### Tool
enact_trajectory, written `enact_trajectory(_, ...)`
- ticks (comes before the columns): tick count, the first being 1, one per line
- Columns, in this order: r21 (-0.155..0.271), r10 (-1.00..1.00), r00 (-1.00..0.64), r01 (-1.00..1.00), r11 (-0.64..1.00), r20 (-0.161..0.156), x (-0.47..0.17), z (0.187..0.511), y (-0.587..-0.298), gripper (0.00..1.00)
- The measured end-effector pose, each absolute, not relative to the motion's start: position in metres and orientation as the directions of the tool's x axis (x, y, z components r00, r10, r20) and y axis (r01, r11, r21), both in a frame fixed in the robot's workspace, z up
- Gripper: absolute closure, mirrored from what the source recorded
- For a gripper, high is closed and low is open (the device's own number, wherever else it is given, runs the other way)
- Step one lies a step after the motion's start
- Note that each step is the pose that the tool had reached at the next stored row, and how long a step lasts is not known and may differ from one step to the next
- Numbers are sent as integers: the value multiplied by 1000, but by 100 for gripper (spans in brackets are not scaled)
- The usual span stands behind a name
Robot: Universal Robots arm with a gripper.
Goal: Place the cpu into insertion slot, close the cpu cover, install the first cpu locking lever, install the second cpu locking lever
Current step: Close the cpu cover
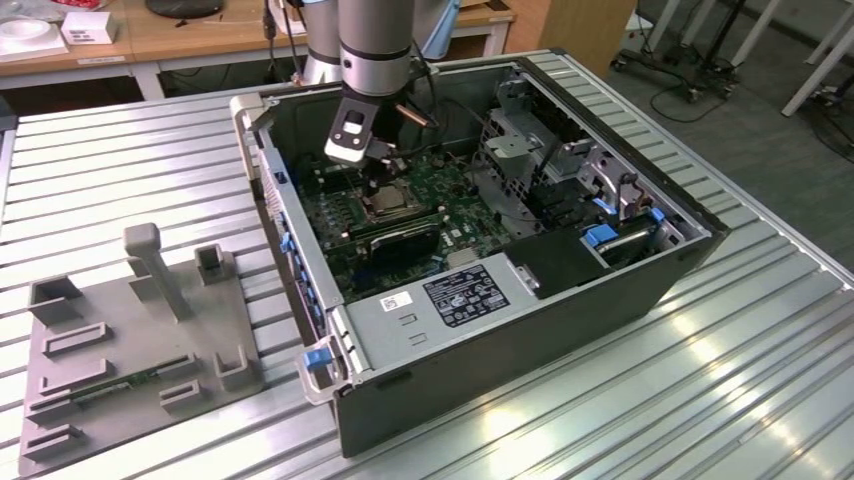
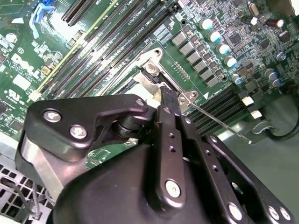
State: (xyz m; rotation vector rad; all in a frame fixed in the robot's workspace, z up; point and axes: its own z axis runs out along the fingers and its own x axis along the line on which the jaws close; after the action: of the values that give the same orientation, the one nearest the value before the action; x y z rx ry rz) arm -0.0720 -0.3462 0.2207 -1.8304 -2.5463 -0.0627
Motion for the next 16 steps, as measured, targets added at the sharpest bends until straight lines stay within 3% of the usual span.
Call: enact_trajectory(16,30,822,-568,823,568,27,-72,219,-346,89)
